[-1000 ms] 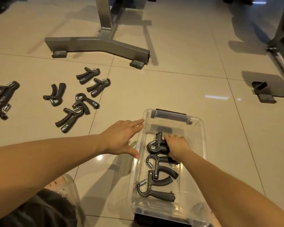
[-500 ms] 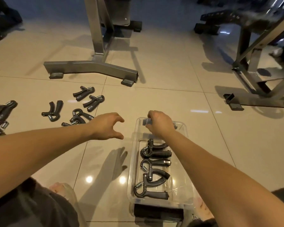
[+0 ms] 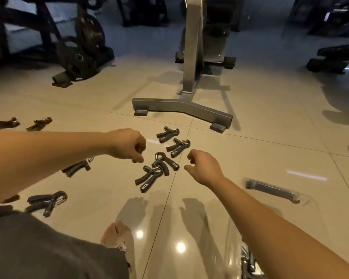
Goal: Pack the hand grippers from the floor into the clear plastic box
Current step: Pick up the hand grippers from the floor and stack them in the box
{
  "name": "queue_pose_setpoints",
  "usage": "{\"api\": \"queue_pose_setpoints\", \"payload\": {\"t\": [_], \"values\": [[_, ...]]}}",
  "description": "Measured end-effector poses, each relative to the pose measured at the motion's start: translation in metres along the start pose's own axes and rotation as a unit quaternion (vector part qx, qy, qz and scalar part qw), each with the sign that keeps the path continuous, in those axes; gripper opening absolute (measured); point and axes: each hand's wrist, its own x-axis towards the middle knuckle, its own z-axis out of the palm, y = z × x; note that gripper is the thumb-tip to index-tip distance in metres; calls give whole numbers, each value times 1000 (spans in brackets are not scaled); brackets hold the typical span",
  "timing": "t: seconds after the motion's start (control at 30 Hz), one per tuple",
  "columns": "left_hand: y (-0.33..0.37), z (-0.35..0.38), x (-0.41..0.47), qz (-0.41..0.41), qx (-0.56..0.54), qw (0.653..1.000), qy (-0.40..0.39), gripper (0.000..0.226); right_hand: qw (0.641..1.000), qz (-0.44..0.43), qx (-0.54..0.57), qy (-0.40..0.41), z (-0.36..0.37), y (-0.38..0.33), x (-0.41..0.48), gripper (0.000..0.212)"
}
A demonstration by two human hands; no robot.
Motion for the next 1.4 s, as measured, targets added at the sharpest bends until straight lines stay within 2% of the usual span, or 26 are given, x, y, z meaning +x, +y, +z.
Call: {"api": "queue_pose_setpoints", "payload": {"t": [0.23, 0.37, 0.5, 0.63, 0.8, 1.03, 1.13, 1.23, 1.4], "values": [[-72, 110, 64, -10, -77, 997, 13, 63, 997, 61, 17, -54, 91, 5, 57, 35], [-77, 174, 112, -29, -114, 993, 21, 70, 994, 70, 10, -80, 127, 17, 84, 43], [-72, 224, 146, -58, -134, 989, 24, 59, 992, 81, 18, -95, 158, 22, 116, 40], [-67, 254, 163, -114, -131, 984, 38, 74, 992, 80, 17, -100, 189, 21, 145, 44], [-68, 276, 172, -121, -127, 981, 79, 77, 991, 91, -15, -94, 214, 16, 166, 53], [-90, 270, 188, -123, -136, 979, 85, 44, 988, 98, -72, -98, 226, 16, 169, 62], [-106, 268, 180, -116, -137, 981, 74, 42, 981, 109, -107, -121, 228, 7, 172, 57], [-117, 269, 163, -81, -136, 984, 78, 40, 976, 106, -154, -113, 231, 0, 168, 65], [-116, 266, 140, -47, -130, 984, 113, 49, 976, 132, -109, -136, 209, 5, 160, 58]]}}
